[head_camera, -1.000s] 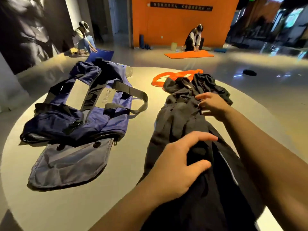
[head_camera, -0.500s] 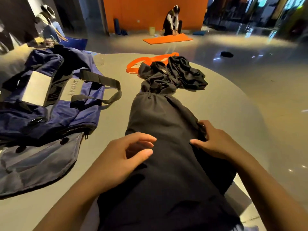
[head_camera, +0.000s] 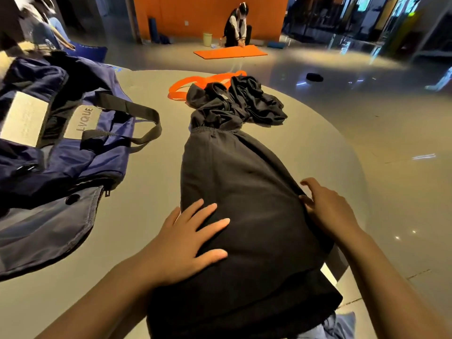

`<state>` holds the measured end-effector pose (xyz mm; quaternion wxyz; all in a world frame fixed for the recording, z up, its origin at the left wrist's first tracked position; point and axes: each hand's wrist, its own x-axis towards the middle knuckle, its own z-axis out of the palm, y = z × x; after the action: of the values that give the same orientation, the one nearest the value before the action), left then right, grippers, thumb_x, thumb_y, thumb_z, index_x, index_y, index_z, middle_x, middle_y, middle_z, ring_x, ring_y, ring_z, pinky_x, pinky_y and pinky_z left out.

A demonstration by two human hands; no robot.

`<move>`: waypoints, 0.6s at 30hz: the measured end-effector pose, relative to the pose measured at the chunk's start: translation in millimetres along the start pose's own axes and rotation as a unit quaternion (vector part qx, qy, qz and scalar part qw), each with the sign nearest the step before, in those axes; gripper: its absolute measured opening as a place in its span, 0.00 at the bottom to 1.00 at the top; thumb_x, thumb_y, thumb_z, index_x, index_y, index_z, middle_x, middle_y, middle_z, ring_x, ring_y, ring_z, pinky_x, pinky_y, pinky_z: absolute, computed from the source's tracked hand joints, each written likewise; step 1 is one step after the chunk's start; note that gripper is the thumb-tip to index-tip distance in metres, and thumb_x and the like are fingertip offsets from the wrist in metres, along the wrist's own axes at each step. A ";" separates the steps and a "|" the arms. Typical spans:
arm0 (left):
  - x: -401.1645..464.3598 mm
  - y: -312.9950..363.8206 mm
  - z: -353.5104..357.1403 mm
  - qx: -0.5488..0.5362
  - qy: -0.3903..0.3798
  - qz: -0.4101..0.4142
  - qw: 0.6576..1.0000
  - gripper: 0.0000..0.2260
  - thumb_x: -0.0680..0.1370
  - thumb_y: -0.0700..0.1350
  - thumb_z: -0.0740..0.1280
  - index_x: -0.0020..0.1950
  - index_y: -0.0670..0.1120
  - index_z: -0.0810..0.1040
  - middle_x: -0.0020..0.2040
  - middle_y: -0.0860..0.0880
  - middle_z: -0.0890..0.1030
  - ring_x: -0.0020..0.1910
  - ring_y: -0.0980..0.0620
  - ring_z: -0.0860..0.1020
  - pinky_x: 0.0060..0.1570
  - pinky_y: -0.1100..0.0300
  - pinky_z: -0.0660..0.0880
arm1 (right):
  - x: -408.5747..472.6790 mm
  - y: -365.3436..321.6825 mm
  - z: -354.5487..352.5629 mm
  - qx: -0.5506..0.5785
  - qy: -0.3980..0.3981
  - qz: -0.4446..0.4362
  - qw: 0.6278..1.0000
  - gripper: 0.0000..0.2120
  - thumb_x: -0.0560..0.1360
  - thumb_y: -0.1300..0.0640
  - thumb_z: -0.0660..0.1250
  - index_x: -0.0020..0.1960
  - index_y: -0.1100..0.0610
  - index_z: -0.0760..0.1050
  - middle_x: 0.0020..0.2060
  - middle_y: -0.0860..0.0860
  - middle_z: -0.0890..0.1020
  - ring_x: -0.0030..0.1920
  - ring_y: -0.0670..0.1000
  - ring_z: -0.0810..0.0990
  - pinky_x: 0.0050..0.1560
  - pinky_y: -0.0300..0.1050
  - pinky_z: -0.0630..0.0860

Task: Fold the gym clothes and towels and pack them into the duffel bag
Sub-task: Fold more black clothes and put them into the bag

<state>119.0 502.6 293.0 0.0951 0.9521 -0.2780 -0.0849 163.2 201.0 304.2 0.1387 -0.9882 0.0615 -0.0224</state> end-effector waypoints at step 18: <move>143.3 -47.0 -21.1 0.020 0.067 -0.139 0.988 0.43 0.64 0.77 0.31 0.77 0.63 0.44 0.79 0.54 0.44 0.77 0.53 0.39 0.75 0.47 0.40 | 120.4 -67.7 44.2 0.021 -0.020 -0.178 0.984 0.26 0.81 0.43 0.51 0.77 0.49 0.55 0.76 0.51 0.59 0.74 0.52 0.58 0.74 0.49 0.54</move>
<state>266.8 466.0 287.0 0.0816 0.9867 -0.1379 -0.0277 293.1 262.2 283.7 0.1543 -0.9805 -0.1185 -0.0283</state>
